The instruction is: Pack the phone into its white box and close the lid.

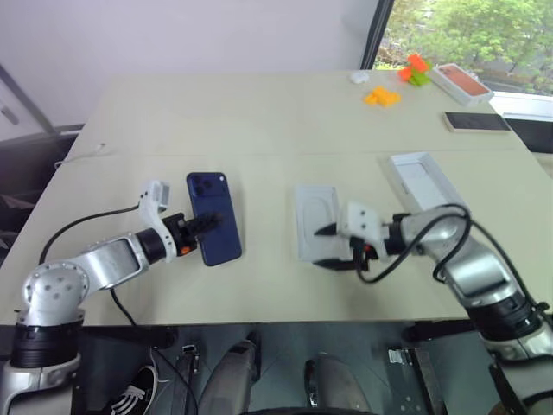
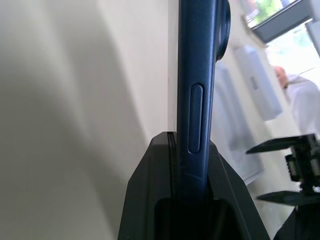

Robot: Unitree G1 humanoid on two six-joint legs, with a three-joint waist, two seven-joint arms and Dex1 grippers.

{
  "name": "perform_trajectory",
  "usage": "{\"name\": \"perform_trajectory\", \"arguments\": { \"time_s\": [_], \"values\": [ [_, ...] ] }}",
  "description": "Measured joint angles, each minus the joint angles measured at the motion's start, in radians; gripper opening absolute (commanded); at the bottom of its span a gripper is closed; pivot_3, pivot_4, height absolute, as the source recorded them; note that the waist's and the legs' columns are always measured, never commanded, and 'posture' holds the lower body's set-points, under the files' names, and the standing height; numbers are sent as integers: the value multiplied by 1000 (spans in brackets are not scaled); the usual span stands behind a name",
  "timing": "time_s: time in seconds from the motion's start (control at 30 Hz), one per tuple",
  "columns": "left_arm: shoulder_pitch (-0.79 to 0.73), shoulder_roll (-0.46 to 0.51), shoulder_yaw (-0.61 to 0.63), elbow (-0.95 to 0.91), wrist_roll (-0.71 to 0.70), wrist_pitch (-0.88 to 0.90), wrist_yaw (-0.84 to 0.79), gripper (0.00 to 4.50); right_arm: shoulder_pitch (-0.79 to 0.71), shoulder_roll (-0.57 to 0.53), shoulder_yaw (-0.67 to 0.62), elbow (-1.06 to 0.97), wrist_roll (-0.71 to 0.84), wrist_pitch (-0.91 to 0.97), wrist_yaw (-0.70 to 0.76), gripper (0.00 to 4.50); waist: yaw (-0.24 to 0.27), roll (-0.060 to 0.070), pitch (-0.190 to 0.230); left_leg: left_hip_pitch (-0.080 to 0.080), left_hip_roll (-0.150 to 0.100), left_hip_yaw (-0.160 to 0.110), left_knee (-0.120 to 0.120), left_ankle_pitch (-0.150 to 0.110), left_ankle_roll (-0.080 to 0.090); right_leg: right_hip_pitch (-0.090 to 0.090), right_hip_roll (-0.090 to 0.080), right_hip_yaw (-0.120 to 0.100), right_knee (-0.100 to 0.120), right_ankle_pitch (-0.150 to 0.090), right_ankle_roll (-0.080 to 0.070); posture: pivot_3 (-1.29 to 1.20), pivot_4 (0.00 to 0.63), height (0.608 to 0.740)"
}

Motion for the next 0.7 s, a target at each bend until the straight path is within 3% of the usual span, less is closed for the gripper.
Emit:
{"name": "perform_trajectory", "arguments": {
  "time_s": [0.13,0.4,0.63,0.7],
  "values": [
    [-99,-128,-66,38,-3,6,81,0,-44,-26,-114,85,77,-70,56,3317,24,-1,0,0,-1,0,2,0,1,2,-1,-1,-1,2,4,0,150,740],
    [-264,-397,-170,214,88,3,141,0,4,-76,-176,287,51,-323,86,3317,18,-1,0,-1,-1,3,2,0,1,5,0,-1,1,5,10,0,150,740],
    [-365,-528,-186,383,191,13,98,0,68,-106,-220,317,50,-388,75,3317,6,-1,0,0,0,6,8,0,2,5,0,0,3,5,10,0,150,740],
    [-367,-540,-186,419,223,33,83,0,79,-116,-223,312,50,-382,65,3884,-1,-1,0,-1,0,6,13,-1,3,5,0,0,4,5,11,0,150,740]
  ]
}}
